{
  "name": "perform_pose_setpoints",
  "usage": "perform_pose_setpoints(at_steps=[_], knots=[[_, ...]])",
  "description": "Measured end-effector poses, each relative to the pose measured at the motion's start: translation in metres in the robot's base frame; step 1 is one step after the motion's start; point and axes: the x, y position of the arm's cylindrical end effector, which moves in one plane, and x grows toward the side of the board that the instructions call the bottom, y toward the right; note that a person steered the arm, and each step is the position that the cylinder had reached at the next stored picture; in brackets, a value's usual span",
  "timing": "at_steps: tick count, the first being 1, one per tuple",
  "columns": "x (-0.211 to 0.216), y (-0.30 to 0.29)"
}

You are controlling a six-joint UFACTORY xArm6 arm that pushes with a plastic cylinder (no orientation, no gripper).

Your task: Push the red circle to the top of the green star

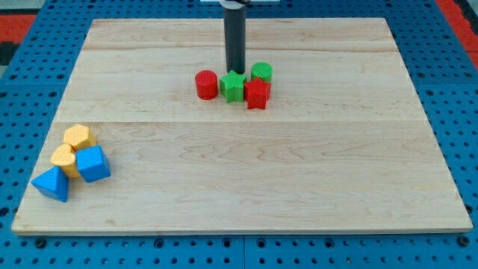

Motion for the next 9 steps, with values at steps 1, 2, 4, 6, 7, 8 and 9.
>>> perform_pose_setpoints(at_steps=[1,2,4,6,7,8,9], knots=[[0.02,0.014],[-0.004,0.011],[-0.039,-0.052],[0.022,-0.103],[0.051,-0.087],[0.039,-0.071],[0.017,-0.066]])
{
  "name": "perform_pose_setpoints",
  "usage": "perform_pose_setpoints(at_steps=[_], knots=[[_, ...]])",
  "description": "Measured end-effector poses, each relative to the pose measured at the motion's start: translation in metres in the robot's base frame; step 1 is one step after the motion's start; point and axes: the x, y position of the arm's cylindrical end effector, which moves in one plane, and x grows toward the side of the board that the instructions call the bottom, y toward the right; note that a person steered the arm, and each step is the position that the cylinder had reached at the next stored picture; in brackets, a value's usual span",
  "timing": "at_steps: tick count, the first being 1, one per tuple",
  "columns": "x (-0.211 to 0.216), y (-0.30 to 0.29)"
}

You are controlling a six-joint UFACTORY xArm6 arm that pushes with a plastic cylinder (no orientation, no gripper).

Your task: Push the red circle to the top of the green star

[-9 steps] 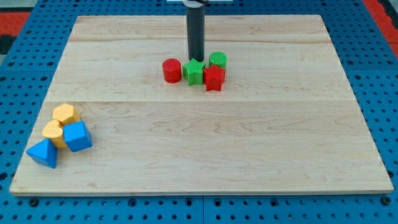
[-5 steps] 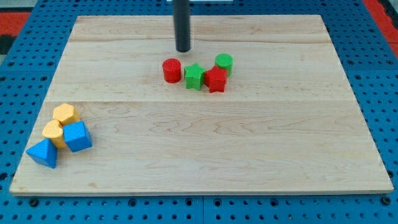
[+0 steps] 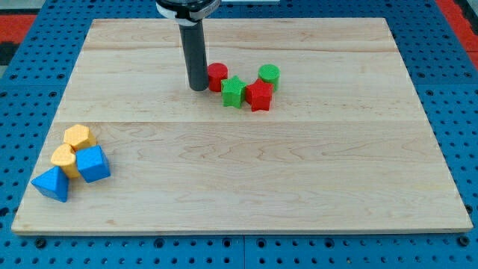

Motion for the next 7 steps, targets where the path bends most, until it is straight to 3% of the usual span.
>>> perform_pose_setpoints(at_steps=[4,6,7], knots=[[-0.066,-0.007],[-0.044,0.042],[-0.058,0.037]])
